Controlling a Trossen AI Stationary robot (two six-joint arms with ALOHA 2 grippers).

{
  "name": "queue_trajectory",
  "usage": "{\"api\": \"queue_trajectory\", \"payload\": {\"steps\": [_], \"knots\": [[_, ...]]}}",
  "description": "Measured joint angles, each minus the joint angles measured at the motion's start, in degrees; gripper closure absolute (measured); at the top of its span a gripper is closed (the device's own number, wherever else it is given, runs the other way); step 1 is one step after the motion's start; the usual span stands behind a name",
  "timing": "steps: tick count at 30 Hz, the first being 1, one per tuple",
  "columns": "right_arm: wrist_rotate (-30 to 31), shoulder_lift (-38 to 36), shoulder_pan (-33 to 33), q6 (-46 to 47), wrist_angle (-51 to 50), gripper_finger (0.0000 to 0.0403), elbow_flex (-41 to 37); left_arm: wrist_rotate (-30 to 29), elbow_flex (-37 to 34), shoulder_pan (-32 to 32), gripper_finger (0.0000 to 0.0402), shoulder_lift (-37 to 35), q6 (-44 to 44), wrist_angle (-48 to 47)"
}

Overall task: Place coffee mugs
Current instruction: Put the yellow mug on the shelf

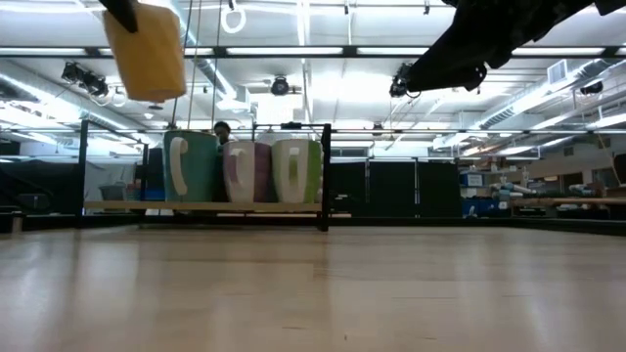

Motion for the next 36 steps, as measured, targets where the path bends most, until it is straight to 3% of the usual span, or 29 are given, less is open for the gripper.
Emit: {"api": "queue_trajectory", "payload": {"steps": [9,16,29,36], "knots": [[4.9,4.4,-2.0,-6.7,7.1,0.0208,0.0,0.2,0.0,17.3,0.0363,-4.8,19.8,0.8],[3.0,4.1,-5.4,-8.1,13.5,0.0208,0.0,8.7,0.0,27.5,0.0364,-7.4,40.1,-0.2],[0.9,4.1,-6.9,-10.6,13.2,0.0208,0.0,2.4,0.0,36.6,0.0367,-8.8,62.5,-0.5],[1.0,4.1,-8.0,-13.8,13.2,0.0208,0.0,3.8,0.0,49.1,0.0366,-8.4,71.5,5.4]]}}
